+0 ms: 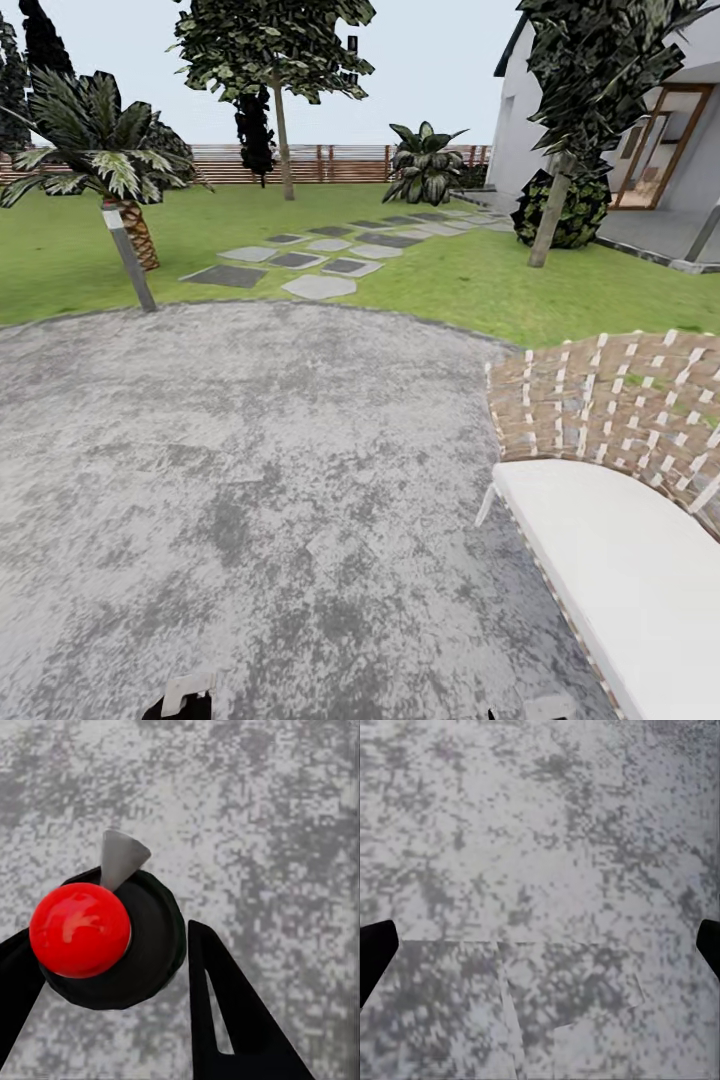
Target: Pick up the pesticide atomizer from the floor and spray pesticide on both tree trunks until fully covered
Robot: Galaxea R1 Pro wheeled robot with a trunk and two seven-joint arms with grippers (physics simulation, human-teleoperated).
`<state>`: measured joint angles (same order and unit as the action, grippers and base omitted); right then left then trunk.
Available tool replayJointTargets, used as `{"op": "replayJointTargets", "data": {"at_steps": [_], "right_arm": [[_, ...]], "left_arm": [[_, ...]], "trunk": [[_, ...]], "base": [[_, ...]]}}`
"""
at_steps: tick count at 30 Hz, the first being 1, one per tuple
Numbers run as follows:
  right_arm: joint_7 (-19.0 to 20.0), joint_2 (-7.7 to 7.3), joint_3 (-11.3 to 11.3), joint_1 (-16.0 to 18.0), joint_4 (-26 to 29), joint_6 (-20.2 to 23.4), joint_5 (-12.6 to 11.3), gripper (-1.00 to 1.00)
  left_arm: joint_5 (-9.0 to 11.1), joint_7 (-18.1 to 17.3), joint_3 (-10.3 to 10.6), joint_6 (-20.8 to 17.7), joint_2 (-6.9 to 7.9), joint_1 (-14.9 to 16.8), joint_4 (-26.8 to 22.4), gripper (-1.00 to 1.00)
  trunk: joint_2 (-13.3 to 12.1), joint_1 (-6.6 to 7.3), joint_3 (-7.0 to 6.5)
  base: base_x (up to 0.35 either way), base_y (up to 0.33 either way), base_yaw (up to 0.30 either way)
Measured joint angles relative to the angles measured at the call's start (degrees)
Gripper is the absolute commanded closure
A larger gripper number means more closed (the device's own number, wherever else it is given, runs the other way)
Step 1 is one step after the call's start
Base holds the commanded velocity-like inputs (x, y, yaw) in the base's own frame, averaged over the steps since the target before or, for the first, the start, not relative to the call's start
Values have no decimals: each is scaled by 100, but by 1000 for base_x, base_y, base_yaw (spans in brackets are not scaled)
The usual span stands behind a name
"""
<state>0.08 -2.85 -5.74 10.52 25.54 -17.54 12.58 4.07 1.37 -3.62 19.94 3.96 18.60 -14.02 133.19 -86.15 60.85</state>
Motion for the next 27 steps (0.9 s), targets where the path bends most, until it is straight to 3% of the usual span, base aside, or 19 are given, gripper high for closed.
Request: {"op": "replayJointTargets", "data": {"at_steps": [14, 27], "right_arm": [[0, 0, 0, 1, -1, 0, 0, -100], [0, 0, 1, 1, -2, -1, 0, -100]], "left_arm": [[0, 0, 0, 0, 0, 2, -1, 100], [1, 0, -1, -2, 0, 1, -2, 100]], "trunk": [[0, 0, -49], [0, 0, -126]], "base": [[333, -91, 158], [339, -6, 192]]}}
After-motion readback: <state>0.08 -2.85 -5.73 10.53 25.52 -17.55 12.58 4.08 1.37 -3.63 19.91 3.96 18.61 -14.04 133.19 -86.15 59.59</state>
